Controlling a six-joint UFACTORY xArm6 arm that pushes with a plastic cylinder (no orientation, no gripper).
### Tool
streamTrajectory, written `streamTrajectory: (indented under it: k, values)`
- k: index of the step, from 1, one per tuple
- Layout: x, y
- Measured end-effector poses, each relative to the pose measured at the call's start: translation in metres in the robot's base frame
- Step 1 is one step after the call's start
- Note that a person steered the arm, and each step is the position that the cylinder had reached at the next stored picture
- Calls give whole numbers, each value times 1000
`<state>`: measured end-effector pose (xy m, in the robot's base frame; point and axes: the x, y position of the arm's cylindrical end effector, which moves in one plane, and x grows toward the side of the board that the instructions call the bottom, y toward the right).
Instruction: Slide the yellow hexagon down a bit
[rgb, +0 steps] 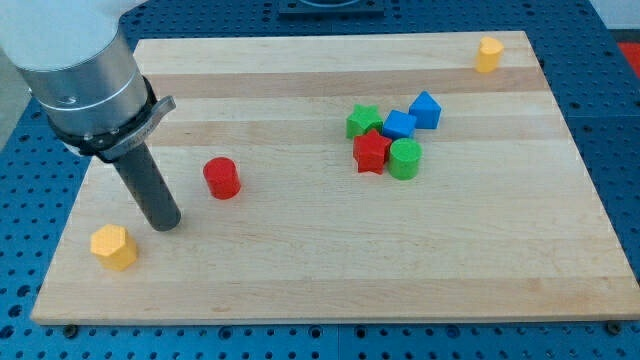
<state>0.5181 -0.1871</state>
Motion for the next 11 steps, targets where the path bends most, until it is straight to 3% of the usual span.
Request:
streamTrajectory:
  k: [4,10,11]
  values:
    - [-10,-49]
    - [11,-49]
    - [-5,-49]
